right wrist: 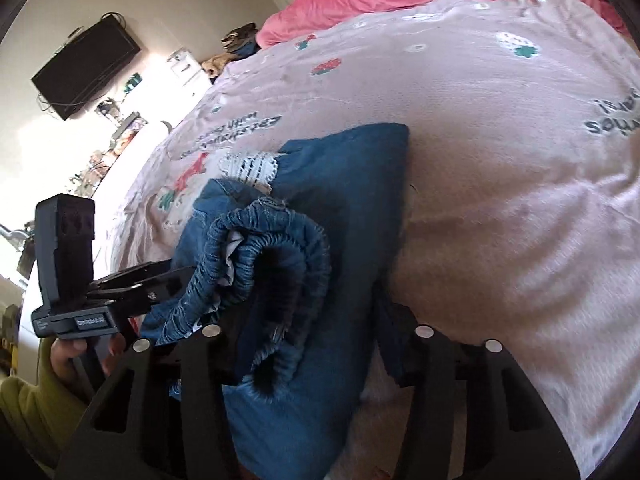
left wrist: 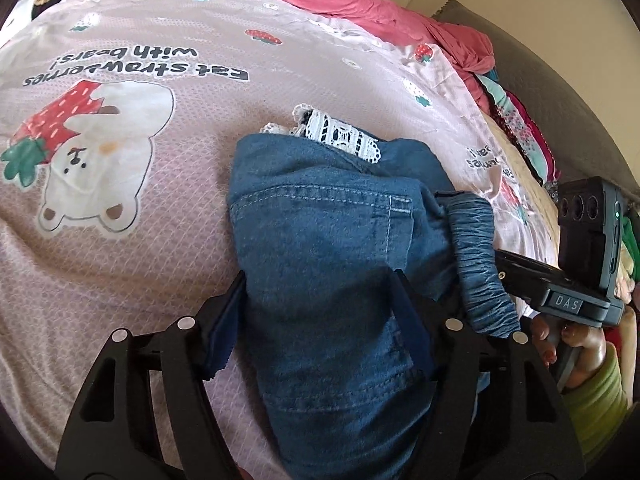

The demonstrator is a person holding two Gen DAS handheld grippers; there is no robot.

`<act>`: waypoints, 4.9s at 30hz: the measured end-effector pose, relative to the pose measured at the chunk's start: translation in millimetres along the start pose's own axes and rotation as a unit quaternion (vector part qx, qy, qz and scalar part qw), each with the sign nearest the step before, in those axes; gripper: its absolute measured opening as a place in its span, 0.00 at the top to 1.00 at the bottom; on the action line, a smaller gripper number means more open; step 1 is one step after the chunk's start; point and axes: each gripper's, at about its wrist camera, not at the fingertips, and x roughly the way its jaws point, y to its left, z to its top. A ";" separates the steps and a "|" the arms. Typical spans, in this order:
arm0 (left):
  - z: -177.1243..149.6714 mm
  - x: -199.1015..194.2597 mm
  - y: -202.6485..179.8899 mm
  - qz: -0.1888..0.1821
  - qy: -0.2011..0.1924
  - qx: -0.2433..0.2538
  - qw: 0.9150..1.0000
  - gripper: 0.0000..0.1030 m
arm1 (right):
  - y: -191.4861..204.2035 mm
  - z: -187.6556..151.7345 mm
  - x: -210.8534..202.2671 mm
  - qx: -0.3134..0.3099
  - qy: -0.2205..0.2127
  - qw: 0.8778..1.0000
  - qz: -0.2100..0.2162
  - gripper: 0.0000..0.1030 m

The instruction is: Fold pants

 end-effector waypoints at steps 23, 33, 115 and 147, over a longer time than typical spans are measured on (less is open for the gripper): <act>88.5 -7.2 -34.1 0.006 -0.060 0.040 0.997 0.66 | 22.7 87.9 -13.8 -0.081 -0.073 0.994 -0.001 0.80; 97.3 28.5 -14.8 0.031 -0.045 0.036 0.998 0.66 | 2.6 97.6 22.8 -0.070 -0.055 0.996 -0.027 0.80; -41.8 -50.6 -29.5 0.118 -0.068 0.029 0.990 0.09 | 42.1 -55.2 -61.1 -0.060 -0.113 0.969 -0.209 0.04; -40.2 -53.0 -27.2 0.125 -0.073 0.028 0.989 0.09 | 42.4 -54.2 -61.5 -0.065 -0.110 0.967 -0.220 0.04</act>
